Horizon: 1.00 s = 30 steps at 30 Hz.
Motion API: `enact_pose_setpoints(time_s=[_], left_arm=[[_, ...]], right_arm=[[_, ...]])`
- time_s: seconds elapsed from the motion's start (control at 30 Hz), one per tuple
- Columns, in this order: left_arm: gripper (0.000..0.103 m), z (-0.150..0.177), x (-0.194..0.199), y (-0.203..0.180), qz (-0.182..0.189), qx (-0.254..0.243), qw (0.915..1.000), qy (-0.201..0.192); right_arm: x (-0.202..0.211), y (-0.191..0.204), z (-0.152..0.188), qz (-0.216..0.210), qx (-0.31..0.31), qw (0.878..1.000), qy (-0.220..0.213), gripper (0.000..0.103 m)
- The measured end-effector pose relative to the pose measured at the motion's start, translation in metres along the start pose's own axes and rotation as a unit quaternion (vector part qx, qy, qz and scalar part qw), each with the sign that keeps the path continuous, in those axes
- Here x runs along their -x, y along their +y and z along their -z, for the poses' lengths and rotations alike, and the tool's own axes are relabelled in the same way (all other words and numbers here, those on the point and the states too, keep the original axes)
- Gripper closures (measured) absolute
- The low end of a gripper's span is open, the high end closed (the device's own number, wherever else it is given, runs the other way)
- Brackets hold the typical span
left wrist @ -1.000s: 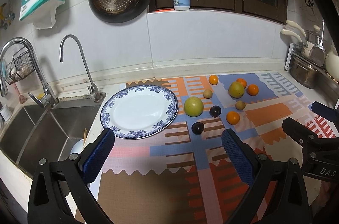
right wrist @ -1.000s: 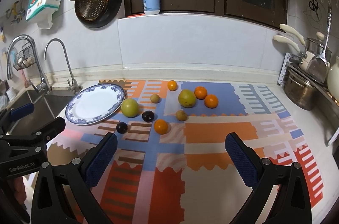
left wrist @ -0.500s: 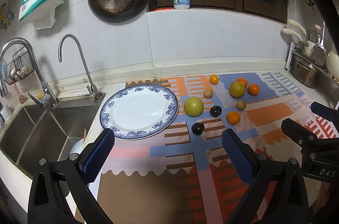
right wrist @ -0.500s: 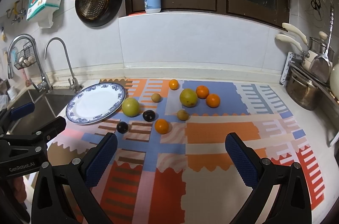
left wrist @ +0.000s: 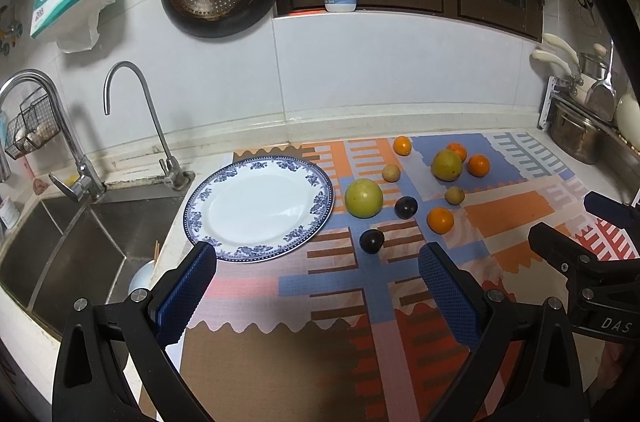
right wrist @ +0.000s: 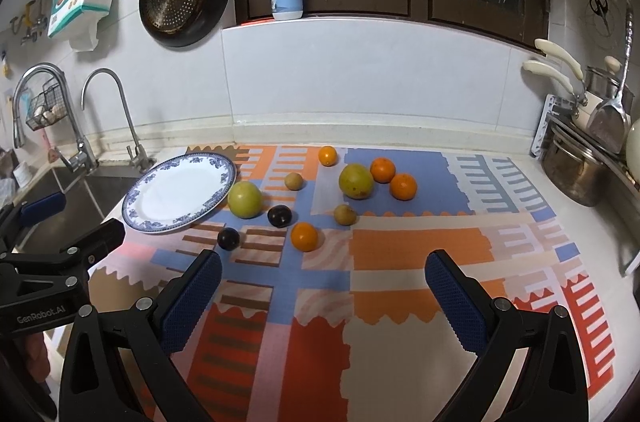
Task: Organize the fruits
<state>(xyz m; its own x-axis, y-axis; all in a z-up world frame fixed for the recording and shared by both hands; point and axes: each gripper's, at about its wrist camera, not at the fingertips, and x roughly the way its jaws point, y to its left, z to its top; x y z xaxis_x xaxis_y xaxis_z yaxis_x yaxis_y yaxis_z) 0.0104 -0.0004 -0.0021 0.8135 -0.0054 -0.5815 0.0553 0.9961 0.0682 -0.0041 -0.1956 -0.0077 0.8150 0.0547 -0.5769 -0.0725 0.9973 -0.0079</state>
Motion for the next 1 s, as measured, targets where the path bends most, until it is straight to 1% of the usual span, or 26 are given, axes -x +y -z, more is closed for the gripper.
enact_pose_setpoints(time_s=[0.3, 0.37, 0.5, 0.53, 0.67, 0.7, 0.77, 0.8, 0.9, 0.97, 1.0], left_arm=[[0.0, 0.0, -0.013, -0.003, 0.007, -0.009, 0.9998, 0.013], [0.0, 0.0, -0.018, -0.004, 0.014, -0.014, 0.9997, 0.016], [0.001, 0.001, -0.027, -0.007, 0.019, -0.027, 0.9994, 0.013], [0.004, 0.001, -0.029, -0.007, 0.022, -0.032, 0.9992, 0.011], [0.014, -0.001, -0.041, -0.009, 0.037, -0.043, 0.9983, 0.011], [0.016, -0.001, -0.045, -0.009, 0.046, -0.044, 0.9979, 0.013], [0.022, -0.001, -0.052, -0.011, 0.059, -0.047, 0.997, 0.017], [0.023, -0.001, -0.058, -0.013, 0.064, -0.051, 0.9964, 0.02], [0.029, -0.002, -0.072, -0.017, 0.074, -0.059, 0.9951, 0.029], [0.035, -0.001, -0.08, -0.019, 0.08, -0.063, 0.9942, 0.035], [0.036, -0.001, -0.085, -0.02, 0.083, -0.066, 0.9936, 0.039]], right_arm=[[-0.011, 0.0, -0.001, -0.008, 0.003, 1.0, 0.016, 0.0], [-0.015, -0.001, -0.001, -0.01, 0.005, 1.0, 0.022, 0.0], [-0.026, -0.001, -0.003, -0.017, 0.008, 0.999, 0.033, 0.001], [-0.029, -0.002, -0.003, -0.02, 0.009, 0.999, 0.035, 0.001], [-0.044, 0.002, -0.005, -0.03, 0.027, 0.998, 0.045, 0.008], [-0.047, 0.003, -0.004, -0.032, 0.032, 0.998, 0.047, 0.011], [-0.056, 0.005, -0.005, -0.039, 0.042, 0.997, 0.052, 0.014], [-0.059, 0.005, -0.005, -0.041, 0.044, 0.997, 0.054, 0.016], [-0.074, 0.005, -0.005, -0.05, 0.051, 0.995, 0.067, 0.022], [-0.084, 0.004, -0.005, -0.053, 0.053, 0.994, 0.076, 0.025], [-0.087, 0.004, -0.006, -0.054, 0.052, 0.994, 0.079, 0.026]])
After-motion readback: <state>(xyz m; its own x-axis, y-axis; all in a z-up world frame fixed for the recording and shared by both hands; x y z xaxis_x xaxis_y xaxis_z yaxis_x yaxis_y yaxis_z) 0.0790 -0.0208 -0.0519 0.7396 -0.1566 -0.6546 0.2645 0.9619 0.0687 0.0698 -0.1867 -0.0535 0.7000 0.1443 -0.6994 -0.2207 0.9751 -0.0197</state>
